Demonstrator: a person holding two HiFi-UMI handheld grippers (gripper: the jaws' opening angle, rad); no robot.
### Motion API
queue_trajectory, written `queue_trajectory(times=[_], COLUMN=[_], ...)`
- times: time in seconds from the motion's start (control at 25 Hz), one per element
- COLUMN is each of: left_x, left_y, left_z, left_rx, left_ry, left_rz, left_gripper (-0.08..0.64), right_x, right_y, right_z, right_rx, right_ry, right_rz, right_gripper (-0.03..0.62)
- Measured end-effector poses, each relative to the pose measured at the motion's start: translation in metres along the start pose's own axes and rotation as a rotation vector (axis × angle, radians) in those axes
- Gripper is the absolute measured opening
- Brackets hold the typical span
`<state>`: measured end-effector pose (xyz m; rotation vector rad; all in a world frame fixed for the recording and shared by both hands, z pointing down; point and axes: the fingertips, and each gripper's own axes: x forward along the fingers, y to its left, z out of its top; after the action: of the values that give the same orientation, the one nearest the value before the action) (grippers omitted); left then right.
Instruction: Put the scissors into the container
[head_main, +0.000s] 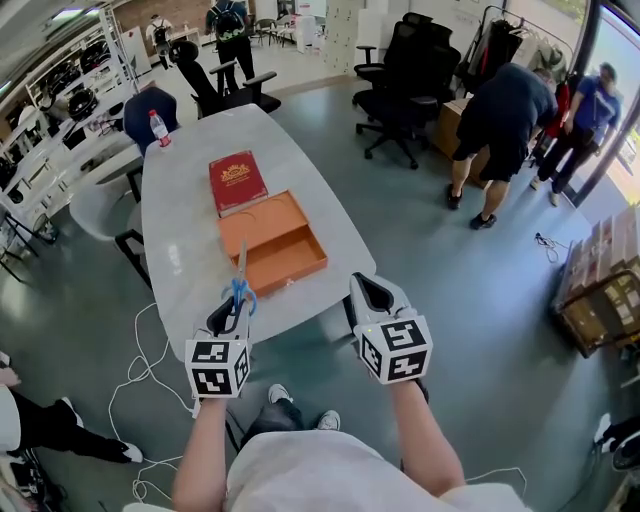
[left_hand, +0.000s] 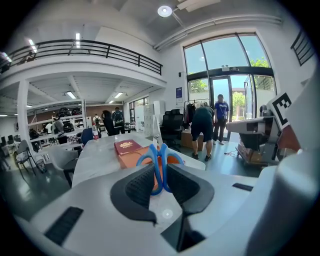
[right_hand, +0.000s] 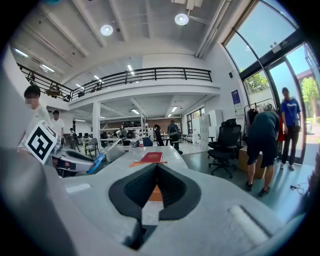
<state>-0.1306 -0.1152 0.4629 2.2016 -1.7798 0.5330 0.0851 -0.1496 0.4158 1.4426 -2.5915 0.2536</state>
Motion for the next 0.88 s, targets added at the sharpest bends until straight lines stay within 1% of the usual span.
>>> queue_trajectory(times=[0.16, 0.36, 0.68, 0.88], left_x=[0.018, 0.051, 0.103, 0.13], left_y=[0.003, 0.011, 0.023, 0.027], left_z=[0.0, -0.001, -0.01, -0.018], left_rx=[0.019, 0.058, 0.147, 0.22], left_ry=[0.024, 0.06, 0.152, 0.222], left_rz=[-0.023, -0.076, -0.195, -0.267], left_gripper=[0.077, 0.077, 0.077, 0.077], right_x=[0.014, 0.046, 0.097, 0.121], right_y=[-0.005, -0.008, -0.009, -0.014], right_z=[0.0, 0.002, 0.004, 0.004], right_rx=[-0.001, -0.004, -0.01, -0.001], right_ry=[0.01, 0.023, 0.053, 0.071], right_rz=[-0.003, -0.009, -0.033, -0.058], right_gripper=[0.006, 0.005, 0.006, 0.005])
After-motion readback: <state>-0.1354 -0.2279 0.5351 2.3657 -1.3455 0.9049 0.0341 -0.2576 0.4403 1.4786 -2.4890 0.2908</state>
